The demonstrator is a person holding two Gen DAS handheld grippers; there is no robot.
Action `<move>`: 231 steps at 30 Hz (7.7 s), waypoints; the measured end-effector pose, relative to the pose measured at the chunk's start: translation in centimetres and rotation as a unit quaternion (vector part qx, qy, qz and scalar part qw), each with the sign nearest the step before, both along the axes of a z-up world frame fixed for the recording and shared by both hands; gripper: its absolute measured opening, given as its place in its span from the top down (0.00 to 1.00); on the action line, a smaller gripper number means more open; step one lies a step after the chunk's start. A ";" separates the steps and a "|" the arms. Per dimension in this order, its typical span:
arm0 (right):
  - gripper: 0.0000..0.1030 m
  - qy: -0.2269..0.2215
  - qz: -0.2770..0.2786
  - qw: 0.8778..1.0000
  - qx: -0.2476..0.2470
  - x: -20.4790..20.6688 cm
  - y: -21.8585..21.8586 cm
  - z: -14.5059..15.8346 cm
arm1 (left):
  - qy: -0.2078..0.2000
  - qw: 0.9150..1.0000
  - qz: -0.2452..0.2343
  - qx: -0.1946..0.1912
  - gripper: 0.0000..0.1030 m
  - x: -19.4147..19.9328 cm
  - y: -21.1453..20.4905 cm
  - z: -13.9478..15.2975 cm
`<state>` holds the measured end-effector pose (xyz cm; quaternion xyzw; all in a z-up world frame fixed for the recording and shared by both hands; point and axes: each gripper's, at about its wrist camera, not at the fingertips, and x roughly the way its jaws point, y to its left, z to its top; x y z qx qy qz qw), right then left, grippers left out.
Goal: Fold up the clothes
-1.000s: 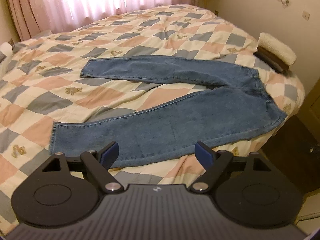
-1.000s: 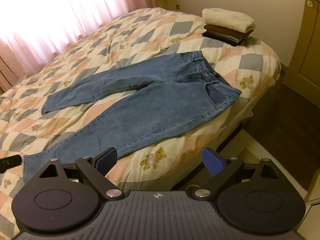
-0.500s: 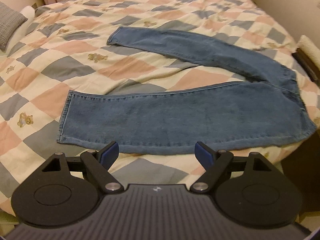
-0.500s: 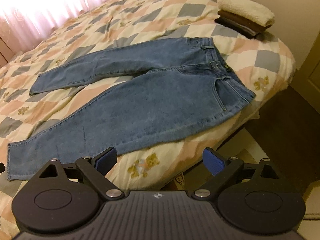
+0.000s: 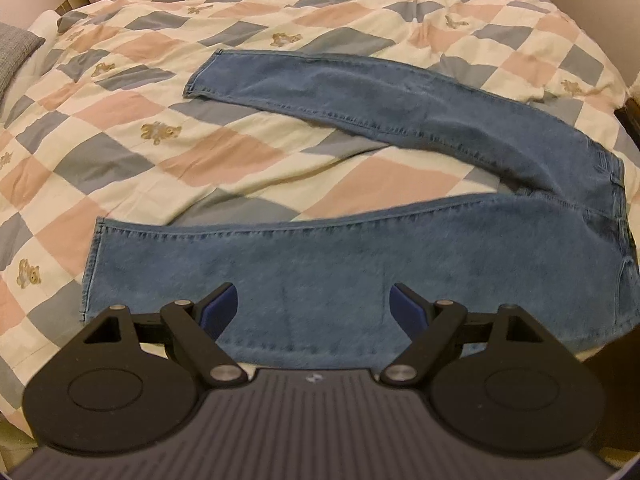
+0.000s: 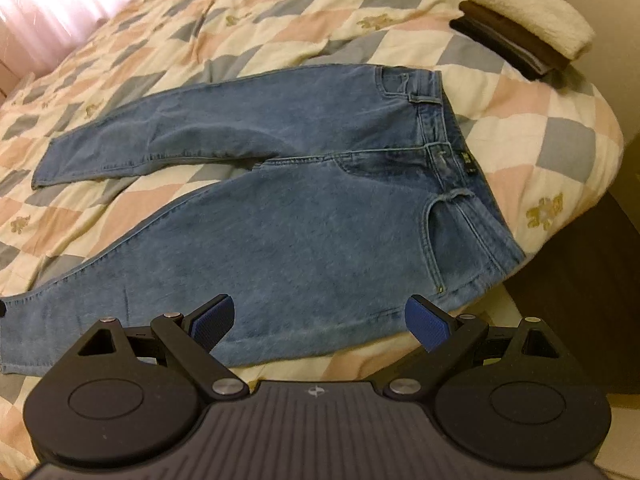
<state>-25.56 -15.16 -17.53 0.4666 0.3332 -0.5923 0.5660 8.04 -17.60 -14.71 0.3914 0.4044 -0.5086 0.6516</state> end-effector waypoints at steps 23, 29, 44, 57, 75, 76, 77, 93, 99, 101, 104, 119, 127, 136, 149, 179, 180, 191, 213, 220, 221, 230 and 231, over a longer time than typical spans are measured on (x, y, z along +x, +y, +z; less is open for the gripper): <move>0.06 -0.008 -0.087 0.995 -0.039 6.7 6.4 2.2 | 0.017 0.993 -0.108 -0.054 0.16 4.4 2.1 3.5; 0.06 0.002 -0.111 0.993 -0.035 6.5 7.9 2.4 | 0.023 0.990 -0.128 -0.055 0.16 4.7 1.9 3.4; 0.06 -0.068 -0.049 0.993 -0.087 -3.2 -3.5 -3.5 | -0.013 0.989 -0.145 -0.039 0.27 4.6 -8.0 -4.7; 0.18 -0.088 0.262 0.958 -0.080 -5.4 -31.9 -14.1 | -0.083 0.932 -0.347 -0.069 0.60 3.6 -31.6 -16.6; 0.26 -0.156 0.479 0.863 0.041 -1.0 -48.0 -22.7 | -0.094 0.857 -0.505 0.038 0.55 7.5 -45.7 -24.6; 0.31 -0.158 0.480 0.862 0.045 -1.0 -47.8 -22.7 | -0.086 0.854 -0.510 0.046 0.66 7.3 -45.8 -24.9; 0.39 -0.157 0.481 0.861 0.048 -0.9 -47.7 -22.7 | -0.080 0.851 -0.516 0.054 0.72 7.1 -45.9 -25.2; 0.97 0.079 0.477 0.855 -0.189 1.5 -30.2 -10.8 | -0.238 0.839 -0.479 -0.098 0.97 6.8 -30.5 -16.2; 0.98 0.145 0.455 0.847 -0.234 4.4 -13.9 -5.9 | -0.232 0.880 -0.388 -0.148 0.97 7.8 -17.0 -9.8; 0.97 0.164 0.451 0.850 -0.217 5.8 -8.4 -6.4 | -0.218 0.896 -0.358 -0.146 0.97 8.1 -12.0 -8.8; 0.93 0.150 0.396 0.888 -0.178 6.4 -3.5 -8.1 | -0.180 0.922 -0.326 -0.107 0.95 9.2 -4.8 -9.7; 0.53 -0.158 -0.323 0.927 -0.103 -9.6 3.4 -14.2 | 0.040 0.995 -0.088 -0.006 0.80 16.5 1.7 -13.7; 0.51 -0.169 -0.429 0.879 -0.121 -14.9 4.4 -16.1 | 0.150 0.981 0.110 -0.047 0.67 22.4 0.5 -15.0; 0.47 -0.191 -0.421 0.877 -0.129 -16.5 4.5 -16.3 | 0.228 0.916 0.297 -0.146 0.65 30.1 1.6 -16.0; 0.86 -0.202 -0.409 0.878 -0.145 -18.2 4.3 -16.1 | 0.190 0.932 0.204 -0.231 0.99 29.6 -1.4 -12.4; 0.91 -0.187 -0.325 0.915 -0.150 -19.9 2.9 -14.4 | 0.147 0.940 0.232 -0.202 0.99 27.5 11.5 -14.5; 0.91 -0.185 -0.321 0.917 -0.149 -20.0 2.8 -14.3 | 0.143 0.942 0.224 -0.206 0.99 27.4 11.9 -13.9; 0.92 -0.169 -0.310 0.922 -0.157 -19.7 3.9 -13.2 | 0.103 0.961 0.203 -0.159 0.96 27.1 11.8 -16.8; 0.60 0.173 -0.021 0.954 -0.243 -8.1 -0.9 -11.0 | 0.075 0.986 -0.033 -0.142 0.86 8.6 4.3 -13.7; 0.61 0.186 0.049 0.964 -0.186 -8.3 -7.4 -16.8 | 0.191 0.927 -0.261 -0.192 0.86 -9.5 -6.8 -17.5; 0.59 0.174 0.051 0.967 -0.181 -8.8 -7.8 -17.6 | 0.195 0.920 -0.286 -0.183 0.86 -11.6 -8.0 -18.5; 0.63 0.165 0.038 0.970 -0.175 -11.2 -7.9 -18.2 | 0.170 0.921 -0.293 -0.195 0.92 -14.9 -10.5 -19.6; 0.63 0.165 0.032 0.970 -0.176 -11.6 -7.7 -18.3 | 0.170 0.917 -0.298 -0.203 0.92 -15.0 -10.4 -19.1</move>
